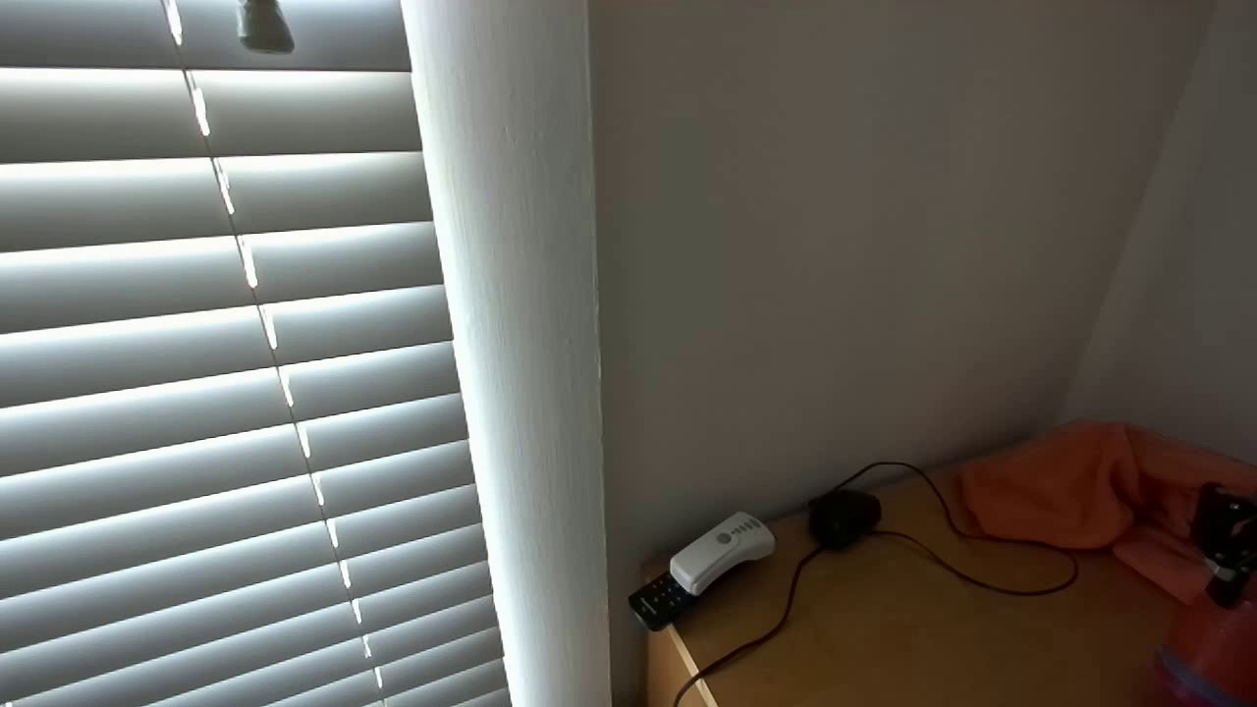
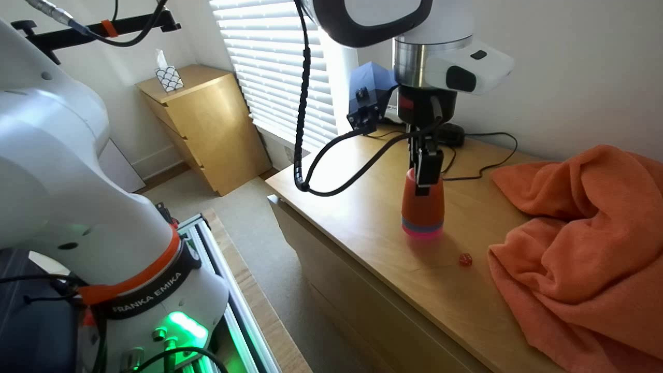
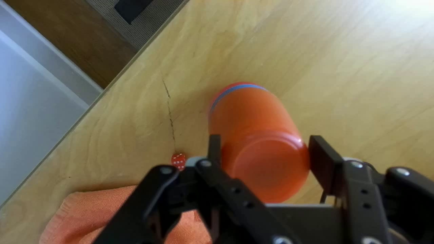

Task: Remove the orange cup from the pile of cups and put it on the table upside down

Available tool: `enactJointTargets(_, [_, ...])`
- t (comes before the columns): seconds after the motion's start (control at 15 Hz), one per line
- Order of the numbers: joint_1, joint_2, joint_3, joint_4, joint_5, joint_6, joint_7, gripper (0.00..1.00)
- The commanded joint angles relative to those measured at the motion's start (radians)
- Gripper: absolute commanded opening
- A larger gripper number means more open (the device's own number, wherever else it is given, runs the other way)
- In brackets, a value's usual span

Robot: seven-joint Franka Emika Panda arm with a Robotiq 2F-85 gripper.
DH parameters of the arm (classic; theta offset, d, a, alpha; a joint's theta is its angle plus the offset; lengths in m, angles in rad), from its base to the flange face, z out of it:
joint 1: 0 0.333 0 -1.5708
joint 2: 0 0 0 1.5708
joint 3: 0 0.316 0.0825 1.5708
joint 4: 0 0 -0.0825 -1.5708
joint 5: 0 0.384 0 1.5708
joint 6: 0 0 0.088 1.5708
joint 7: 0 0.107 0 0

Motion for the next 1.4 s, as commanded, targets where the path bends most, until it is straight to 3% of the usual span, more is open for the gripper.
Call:
enactJointTargets(0.0, [-0.001,0.004,0.001,0.001,0.000,-0.002,0.000,0.65])
enactJointTargets(0.2, [-0.001,0.008,0.000,0.002,0.000,-0.002,0.000,0.65])
enactJointTargets(0.27, [-0.001,0.009,0.000,0.002,0.001,0.000,-0.001,0.40])
enactJointTargets(0.93, [0.002,0.045,0.002,0.008,-0.007,0.012,0.000,0.40])
enactJointTargets(1.0, [0.006,0.046,0.001,0.009,0.016,0.002,-0.022,0.40])
enactJointTargets(1.07, [0.021,0.044,-0.005,0.018,0.141,-0.061,-0.147,0.40])
enactJointTargets(1.2, [0.006,0.024,0.007,-0.015,0.013,0.049,0.031,0.40])
enactJointTargets(1.27, [0.024,0.005,0.002,0.007,0.137,-0.105,-0.135,0.40])
enactJointTargets(1.33, [0.011,-0.004,0.008,-0.015,0.034,-0.010,-0.009,0.40])
